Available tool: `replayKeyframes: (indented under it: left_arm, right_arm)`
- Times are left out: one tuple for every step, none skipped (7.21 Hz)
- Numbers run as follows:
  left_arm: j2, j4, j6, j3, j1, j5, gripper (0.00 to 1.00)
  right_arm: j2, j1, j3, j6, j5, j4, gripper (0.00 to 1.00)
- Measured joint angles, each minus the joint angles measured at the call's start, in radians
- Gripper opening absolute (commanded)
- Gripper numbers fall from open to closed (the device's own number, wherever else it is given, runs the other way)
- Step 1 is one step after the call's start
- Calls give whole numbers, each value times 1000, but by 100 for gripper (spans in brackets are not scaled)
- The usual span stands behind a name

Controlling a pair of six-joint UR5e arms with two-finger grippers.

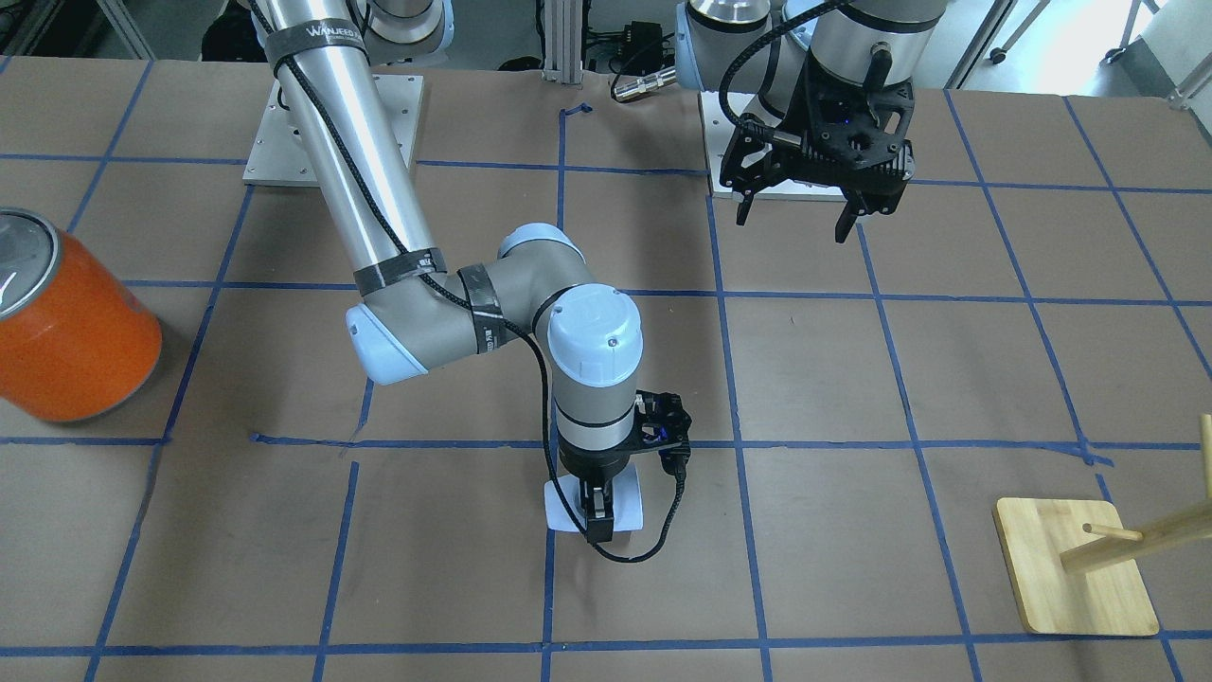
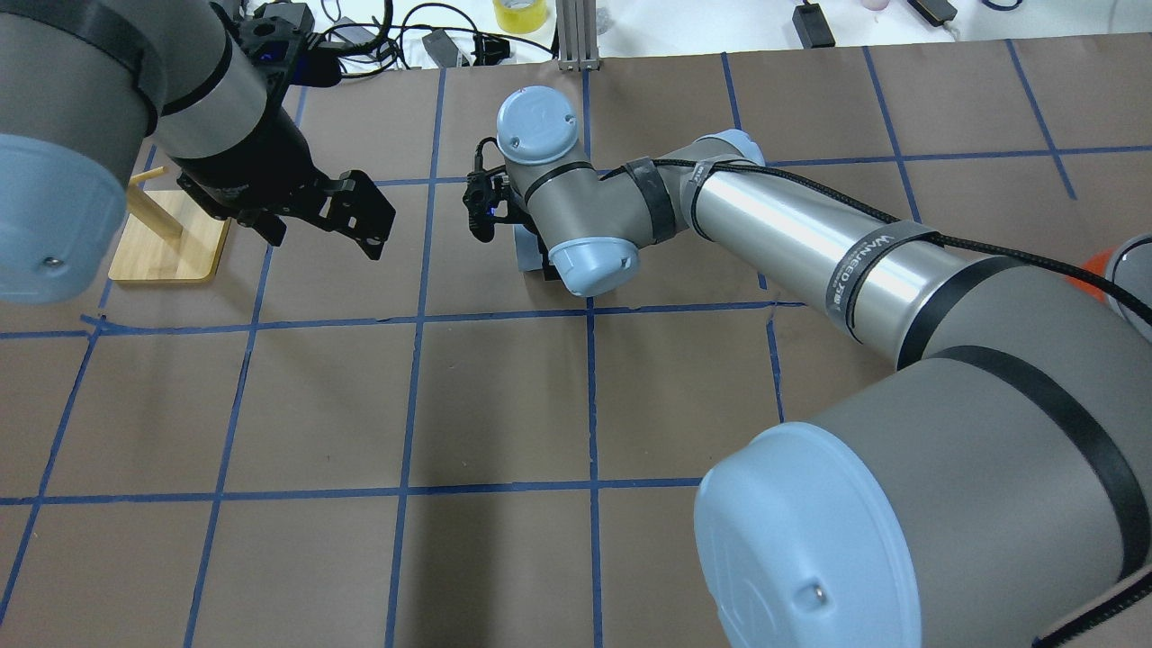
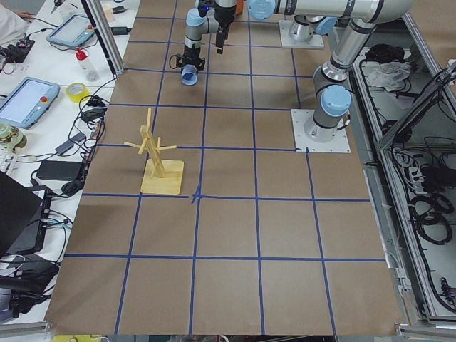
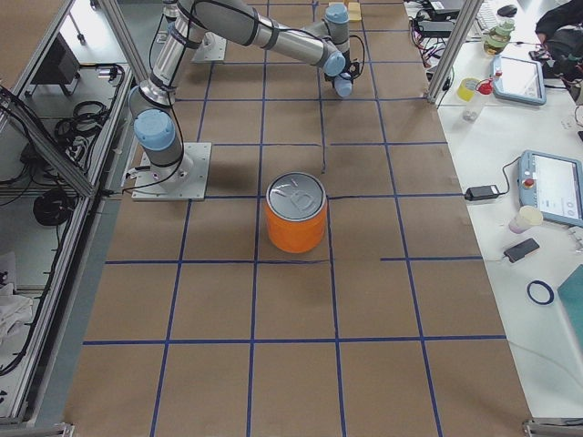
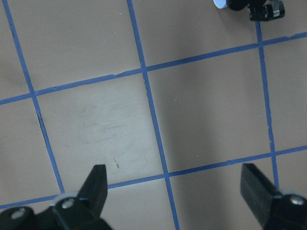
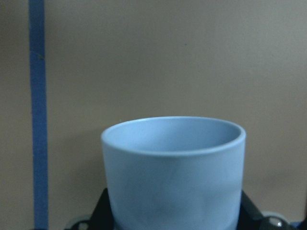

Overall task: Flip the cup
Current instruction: 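Carry the white cup toward the table center and lay it on its side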

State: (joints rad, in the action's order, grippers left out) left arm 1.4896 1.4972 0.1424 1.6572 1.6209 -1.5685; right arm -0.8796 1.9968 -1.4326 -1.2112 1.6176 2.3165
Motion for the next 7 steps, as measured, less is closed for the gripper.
replayKeyframes:
  left_arm:
    - [0, 0, 0, 0, 1, 0, 100]
    - [0, 0, 0, 1, 2, -1, 100]
    - [0, 0, -1, 2, 2, -1, 100]
    - [0, 0, -1, 2, 2, 0, 100]
    - [1, 0, -1, 3, 3, 0, 100]
    - [1, 0, -1, 3, 3, 0, 100]
    - [1, 0, -1, 3, 3, -1, 100]
  right_arm:
    - [-15, 7, -6, 1, 0, -20, 23]
    - [-23, 13, -12, 3, 1, -29, 37]
    - [-26, 20, -22, 7, 1, -28, 47]
    - [-25, 26, -33, 12, 3, -23, 83]
    - [-22, 28, -40, 16, 3, -19, 100]
    - [-19, 29, -43, 17, 6, -18, 100]
    - [-21, 29, -45, 18, 12, -18, 100]
